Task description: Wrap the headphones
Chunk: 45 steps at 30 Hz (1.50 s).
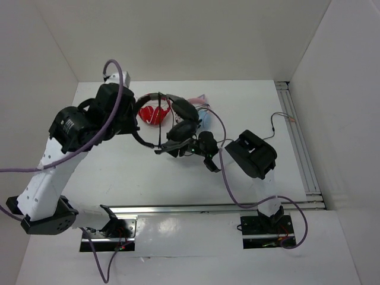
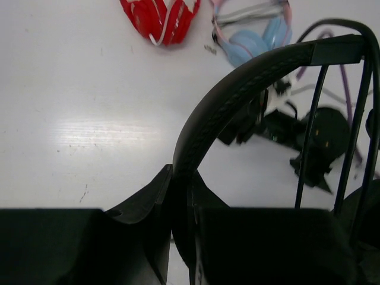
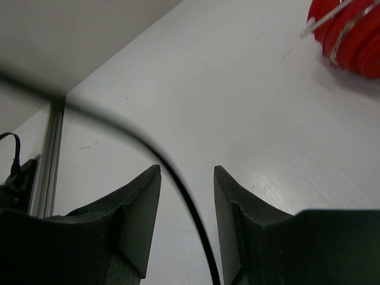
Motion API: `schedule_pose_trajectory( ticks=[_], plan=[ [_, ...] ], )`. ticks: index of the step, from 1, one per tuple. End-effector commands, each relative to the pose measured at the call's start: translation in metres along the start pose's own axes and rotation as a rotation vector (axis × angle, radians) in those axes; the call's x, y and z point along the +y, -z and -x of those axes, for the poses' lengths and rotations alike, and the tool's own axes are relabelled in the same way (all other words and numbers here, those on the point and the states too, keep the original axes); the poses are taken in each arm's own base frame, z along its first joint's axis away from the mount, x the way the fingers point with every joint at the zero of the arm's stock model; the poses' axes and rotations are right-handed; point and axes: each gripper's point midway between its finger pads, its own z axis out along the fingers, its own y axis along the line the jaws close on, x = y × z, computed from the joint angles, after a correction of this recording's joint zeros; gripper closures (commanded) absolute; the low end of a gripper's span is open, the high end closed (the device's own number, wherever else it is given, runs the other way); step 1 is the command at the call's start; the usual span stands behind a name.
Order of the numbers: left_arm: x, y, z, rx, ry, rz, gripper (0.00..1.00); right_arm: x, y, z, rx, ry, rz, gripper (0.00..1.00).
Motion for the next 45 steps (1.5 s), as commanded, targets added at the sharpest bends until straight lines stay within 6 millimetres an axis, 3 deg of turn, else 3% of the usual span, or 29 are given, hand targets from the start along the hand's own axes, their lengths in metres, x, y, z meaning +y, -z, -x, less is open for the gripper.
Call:
schedule_pose_trajectory(
  ticks=[1,4,5,6,8,10,11,14,15,16,17,18,19,20,24,25,27,30,31,32,33,35,36,37,38,39,40,43,45],
  plan=[
    [0.009,0.007,0.054,-0.16,0.154,0.019,1.0,0.019,0.008,-0.006,-0.053,0.006,0.069,0.52],
    [0.011,-0.008,0.073,-0.159,0.164,0.031,1.0,0.018,0.025,-0.023,-0.038,-0.007,0.049,0.53],
    [0.022,-0.01,0.09,-0.191,0.203,0.048,1.0,0.017,0.03,-0.027,-0.037,-0.012,0.033,0.55],
    [0.019,-0.024,0.093,-0.166,0.214,0.036,1.0,0.015,0.04,-0.035,-0.028,-0.021,0.014,0.58],
    [0.03,-0.04,0.105,-0.171,0.231,0.045,1.0,0.015,0.047,-0.044,-0.008,-0.032,0.004,0.83],
    [0.035,-0.059,0.104,-0.143,0.245,0.055,1.0,0.018,0.057,-0.052,0.006,-0.043,-0.016,0.96],
    [0.043,-0.076,0.104,-0.132,0.262,0.074,1.0,0.023,0.064,-0.061,0.027,-0.053,-0.025,0.99],
    [0.059,-0.108,0.098,-0.097,0.305,0.134,1.0,0.032,0.071,-0.061,0.039,-0.048,-0.086,1.0],
    [0.065,-0.113,0.1,-0.105,0.324,0.157,1.0,0.042,0.068,-0.043,0.006,-0.037,-0.096,1.0],
    [0.068,-0.123,0.099,-0.097,0.339,0.169,1.0,0.031,0.073,-0.059,0.075,-0.036,-0.199,1.0],
    [0.078,-0.134,0.098,-0.082,0.372,0.2,1.0,0.047,0.067,-0.066,0.113,-0.017,-0.213,1.0],
    [0.082,-0.139,0.097,-0.076,0.392,0.213,1.0,0.054,0.057,-0.058,0.115,0.004,-0.251,1.0],
    [0.087,-0.145,0.098,-0.08,0.407,0.229,1.0,0.054,0.061,-0.055,0.145,0.044,-0.329,1.0],
    [0.092,-0.152,0.097,-0.075,0.43,0.256,1.0,0.079,0.057,-0.06,0.166,0.058,-0.304,1.0],
    [0.113,-0.166,0.097,-0.094,0.451,0.364,1.0,0.13,0.054,-0.043,0.19,0.113,-0.298,1.0],
    [0.122,-0.175,0.092,-0.075,0.446,0.41,1.0,0.148,0.051,-0.024,0.155,0.123,-0.273,1.0],
    [0.128,-0.183,0.081,-0.044,0.458,0.457,1.0,0.175,0.054,-0.024,0.198,0.149,-0.221,1.0],
    [0.14,-0.198,0.054,0.03,0.41,0.53,1.0,0.21,0.058,0.003,0.178,0.19,-0.154,1.0],
    [0.143,-0.205,0.046,0.057,0.38,0.549,1.0,0.217,0.057,0.019,0.15,0.206,-0.157,1.0],
    [0.143,-0.208,0.036,0.087,0.34,0.57,1.0,0.212,0.065,0.034,0.144,0.242,-0.206,1.0],
    [0.143,-0.211,0.018,0.137,0.292,0.595,1.0,0.212,0.068,0.045,0.134,0.265,-0.223,1.0],
    [0.144,-0.215,0.003,0.152,0.222,0.63,1.0,0.22,0.072,0.085,0.083,0.334,-0.242,1.0],
    [0.137,-0.219,-0.02,0.191,0.14,0.647,1.0,0.215,0.075,0.088,0.11,0.373,-0.276,1.0],
    [0.135,-0.216,-0.024,0.179,0.104,0.671,1.0,0.212,0.077,0.098,0.107,0.408,-0.304,1.0],
    [0.133,-0.216,-0.032,0.187,0.071,0.687,1.0,0.216,0.077,0.122,0.074,0.436,-0.329,1.0],
    [0.128,-0.217,-0.039,0.212,0.031,0.67,1.0,0.19,0.083,0.132,0.1,0.498,-0.431,1.0],
    [0.119,-0.217,-0.051,0.246,-0.009,0.651,1.0,0.188,0.084,0.155,0.074,0.514,-0.458,1.0],
    [0.097,-0.215,-0.081,0.328,-0.142,0.585,1.0,0.145,0.096,0.179,0.112,0.606,-0.606,1.0],
    [0.085,-0.204,-0.085,0.322,-0.176,0.527,1.0,0.125,0.107,0.192,0.137,0.666,-0.698,1.0]
  ],
)
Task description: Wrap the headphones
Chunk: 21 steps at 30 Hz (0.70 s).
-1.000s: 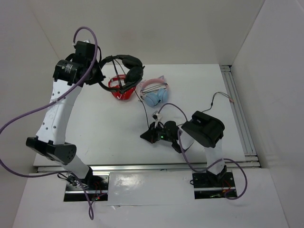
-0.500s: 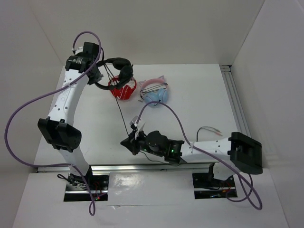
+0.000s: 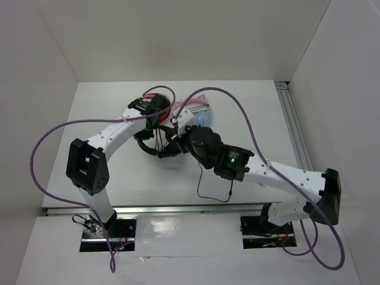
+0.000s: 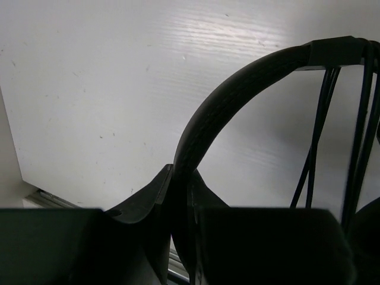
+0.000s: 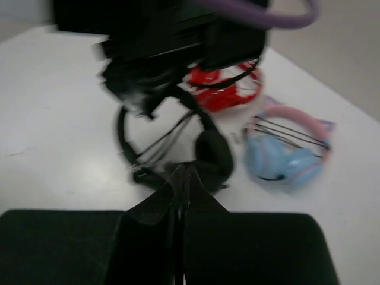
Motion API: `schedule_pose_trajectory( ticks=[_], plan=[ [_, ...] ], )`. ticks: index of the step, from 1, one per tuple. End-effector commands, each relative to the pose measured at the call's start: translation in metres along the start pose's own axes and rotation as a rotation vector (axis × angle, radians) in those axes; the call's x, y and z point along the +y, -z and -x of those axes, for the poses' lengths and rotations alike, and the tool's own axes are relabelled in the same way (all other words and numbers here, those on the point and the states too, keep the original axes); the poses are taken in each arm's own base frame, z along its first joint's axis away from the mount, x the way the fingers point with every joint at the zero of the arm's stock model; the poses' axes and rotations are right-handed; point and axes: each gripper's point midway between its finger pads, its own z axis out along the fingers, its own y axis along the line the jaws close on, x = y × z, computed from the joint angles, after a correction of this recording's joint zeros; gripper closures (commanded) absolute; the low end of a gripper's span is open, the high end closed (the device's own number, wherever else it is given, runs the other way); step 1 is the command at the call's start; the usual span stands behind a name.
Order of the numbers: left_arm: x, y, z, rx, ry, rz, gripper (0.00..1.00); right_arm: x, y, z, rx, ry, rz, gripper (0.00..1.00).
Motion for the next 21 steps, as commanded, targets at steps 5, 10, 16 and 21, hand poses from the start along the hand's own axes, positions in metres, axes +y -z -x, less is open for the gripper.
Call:
schedule_pose_trajectory(
  ticks=[5,10,16,21],
  plan=[
    [-0.01,0.045,-0.03,-0.124,-0.142,-0.132,1.0,-0.102,0.01,0.008,0.052,0.177,-0.323,1.0],
    [-0.03,0.094,-0.065,-0.199,-0.307,-0.265,1.0,-0.144,0.005,0.008,0.021,0.188,-0.431,1.0],
    [-0.029,0.153,-0.096,-0.263,-0.409,-0.455,1.0,-0.195,-0.016,-0.023,0.039,0.123,-0.437,1.0],
    [-0.012,0.203,-0.095,-0.332,-0.378,-0.59,1.0,-0.197,-0.032,-0.043,0.02,0.092,-0.275,1.0]
  ],
)
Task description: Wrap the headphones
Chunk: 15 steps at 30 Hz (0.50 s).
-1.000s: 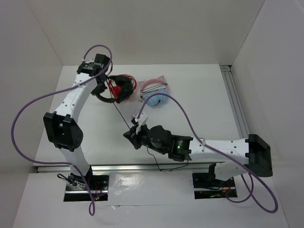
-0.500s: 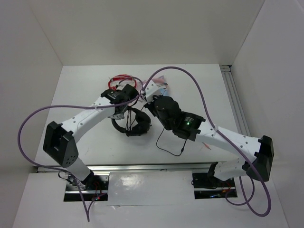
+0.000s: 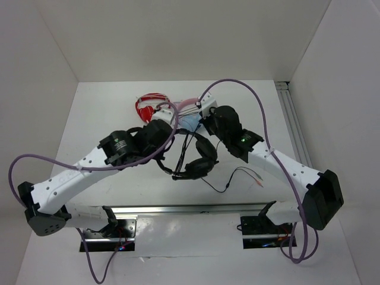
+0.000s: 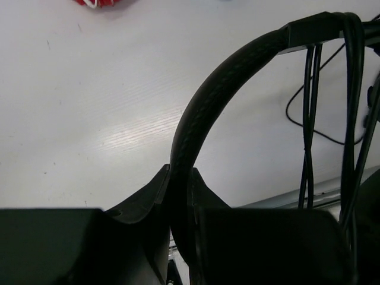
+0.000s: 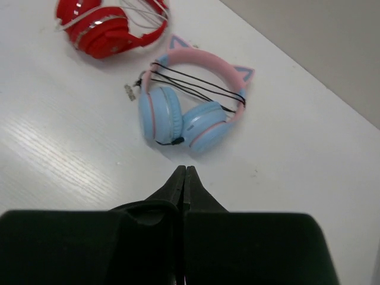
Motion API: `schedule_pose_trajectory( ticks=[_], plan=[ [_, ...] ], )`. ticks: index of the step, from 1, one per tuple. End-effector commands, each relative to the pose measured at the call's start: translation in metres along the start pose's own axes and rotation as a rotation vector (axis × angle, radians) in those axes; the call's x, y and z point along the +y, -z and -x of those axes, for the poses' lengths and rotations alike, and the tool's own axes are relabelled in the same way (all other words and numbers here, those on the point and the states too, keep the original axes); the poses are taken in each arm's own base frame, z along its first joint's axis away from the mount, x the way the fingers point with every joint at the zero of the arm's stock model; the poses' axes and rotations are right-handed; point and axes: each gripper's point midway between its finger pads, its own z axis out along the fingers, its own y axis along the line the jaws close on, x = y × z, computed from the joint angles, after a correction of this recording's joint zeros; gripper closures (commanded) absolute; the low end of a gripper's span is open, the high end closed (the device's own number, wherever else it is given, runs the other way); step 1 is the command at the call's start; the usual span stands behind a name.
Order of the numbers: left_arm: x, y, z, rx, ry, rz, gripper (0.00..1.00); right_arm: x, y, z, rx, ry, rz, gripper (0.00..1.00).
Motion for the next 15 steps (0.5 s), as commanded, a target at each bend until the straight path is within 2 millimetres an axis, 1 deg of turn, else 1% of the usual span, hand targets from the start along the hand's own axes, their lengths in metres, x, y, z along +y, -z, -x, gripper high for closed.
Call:
schedule_pose_trajectory(
  ticks=[1,2,3,4,5,6,7,8,9,10,11,12,13,14,15],
  plan=[
    [0.005,0.046,-0.02,0.072,-0.102,-0.117,1.0,-0.012,-0.011,0.039,-0.194,-0.079,0.09,1.0],
    [0.001,0.055,-0.01,0.047,-0.108,-0.155,1.0,-0.01,-0.016,0.03,-0.171,-0.078,0.131,1.0],
    [-0.002,0.064,-0.006,0.033,-0.102,-0.201,1.0,0.01,-0.021,0.036,-0.18,-0.091,0.242,1.0],
    [-0.005,0.075,0.007,-0.018,-0.094,-0.238,1.0,0.019,-0.023,0.035,-0.178,-0.098,0.305,1.0],
    [-0.006,0.08,0.016,-0.046,-0.08,-0.251,1.0,0.033,-0.022,0.033,-0.18,-0.104,0.378,1.0],
    [-0.007,0.082,0.021,-0.058,-0.074,-0.256,1.0,0.05,-0.023,0.043,-0.227,-0.137,0.473,0.98],
    [-0.005,0.086,0.028,-0.08,-0.064,-0.253,1.0,0.06,-0.024,0.041,-0.24,-0.162,0.521,0.96],
    [-0.005,0.094,0.04,-0.12,-0.031,-0.261,1.0,0.076,-0.023,0.035,-0.244,-0.188,0.58,0.91],
    [-0.002,0.093,0.046,-0.134,-0.01,-0.235,1.0,0.088,-0.022,0.034,-0.261,-0.215,0.625,0.88],
    [-0.004,0.1,0.055,-0.164,0.016,-0.25,1.0,0.106,-0.019,0.047,-0.327,-0.277,0.689,0.82],
    [-0.006,0.101,0.059,-0.167,0.036,-0.254,1.0,0.118,-0.017,0.047,-0.357,-0.304,0.73,0.74],
    [-0.007,0.106,0.063,-0.177,0.056,-0.273,1.0,0.133,-0.015,0.032,-0.351,-0.335,0.764,0.69],
    [-0.01,0.109,0.065,-0.171,0.081,-0.284,1.0,0.147,-0.016,0.038,-0.405,-0.385,0.787,0.63],
    [-0.008,0.117,0.074,-0.199,0.112,-0.291,1.0,0.155,-0.018,0.033,-0.407,-0.408,0.804,0.62],
    [-0.006,0.116,0.074,-0.193,0.129,-0.271,1.0,0.158,-0.023,0.03,-0.41,-0.431,0.81,0.62]
  ],
)
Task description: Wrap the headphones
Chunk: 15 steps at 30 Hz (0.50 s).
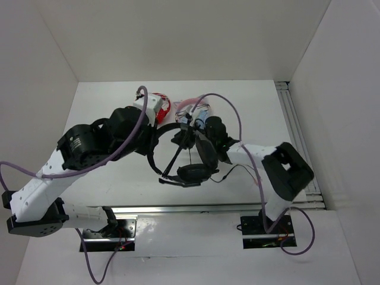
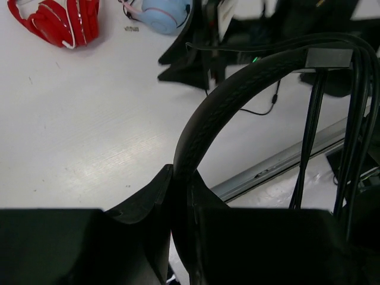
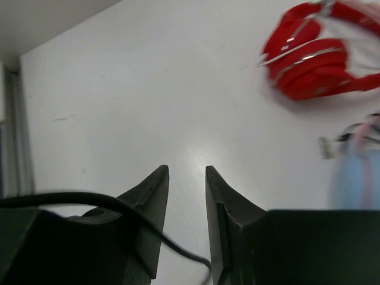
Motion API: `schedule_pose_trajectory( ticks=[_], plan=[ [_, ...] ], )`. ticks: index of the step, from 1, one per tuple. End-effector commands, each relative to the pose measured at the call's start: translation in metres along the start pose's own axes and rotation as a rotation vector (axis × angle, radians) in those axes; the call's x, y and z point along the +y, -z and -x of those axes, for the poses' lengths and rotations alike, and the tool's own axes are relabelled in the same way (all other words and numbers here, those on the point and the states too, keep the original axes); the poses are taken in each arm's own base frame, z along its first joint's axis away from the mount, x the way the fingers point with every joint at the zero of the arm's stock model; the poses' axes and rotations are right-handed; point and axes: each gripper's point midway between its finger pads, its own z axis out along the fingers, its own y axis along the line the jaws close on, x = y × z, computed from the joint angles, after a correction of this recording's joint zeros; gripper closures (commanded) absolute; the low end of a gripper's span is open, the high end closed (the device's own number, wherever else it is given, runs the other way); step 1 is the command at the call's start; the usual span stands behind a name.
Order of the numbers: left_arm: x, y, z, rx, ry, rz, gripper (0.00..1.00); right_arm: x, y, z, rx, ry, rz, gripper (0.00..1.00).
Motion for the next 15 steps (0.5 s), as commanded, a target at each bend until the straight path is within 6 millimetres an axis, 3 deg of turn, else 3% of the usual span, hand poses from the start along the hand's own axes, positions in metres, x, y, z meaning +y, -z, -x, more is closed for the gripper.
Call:
schedule_pose_trajectory(
  ticks=[1,4,8,11,12,13,14,15],
  plan=[
    [-0.004,0.017,0.027,-0.086,0.116,-0.019,1.0,0.038,-0.028,-0.001,-0.149,-0.105,0.175,0.6],
    [0.01,0.026,0.036,-0.119,0.188,0.05,1.0,0.043,-0.043,-0.02,-0.164,-0.179,0.231,0.6],
    [0.052,0.033,0.05,-0.186,0.326,0.239,1.0,0.042,-0.053,-0.09,-0.061,-0.256,0.217,0.6],
    [0.084,0.031,0.063,-0.239,0.394,0.336,1.0,0.045,-0.037,-0.117,-0.04,-0.306,0.202,0.6],
    [0.092,0.031,0.068,-0.255,0.409,0.353,1.0,0.051,-0.033,-0.116,-0.065,-0.301,0.21,0.6],
    [0.113,0.031,0.073,-0.273,0.427,0.409,1.0,0.055,-0.028,-0.124,-0.053,-0.307,0.203,0.6],
    [0.121,0.026,0.082,-0.292,0.444,0.425,1.0,0.057,-0.015,-0.135,-0.032,-0.32,0.186,0.6],
    [0.126,0.019,0.085,-0.281,0.45,0.417,1.0,0.06,-0.011,-0.132,-0.045,-0.316,0.175,0.62]
  ],
)
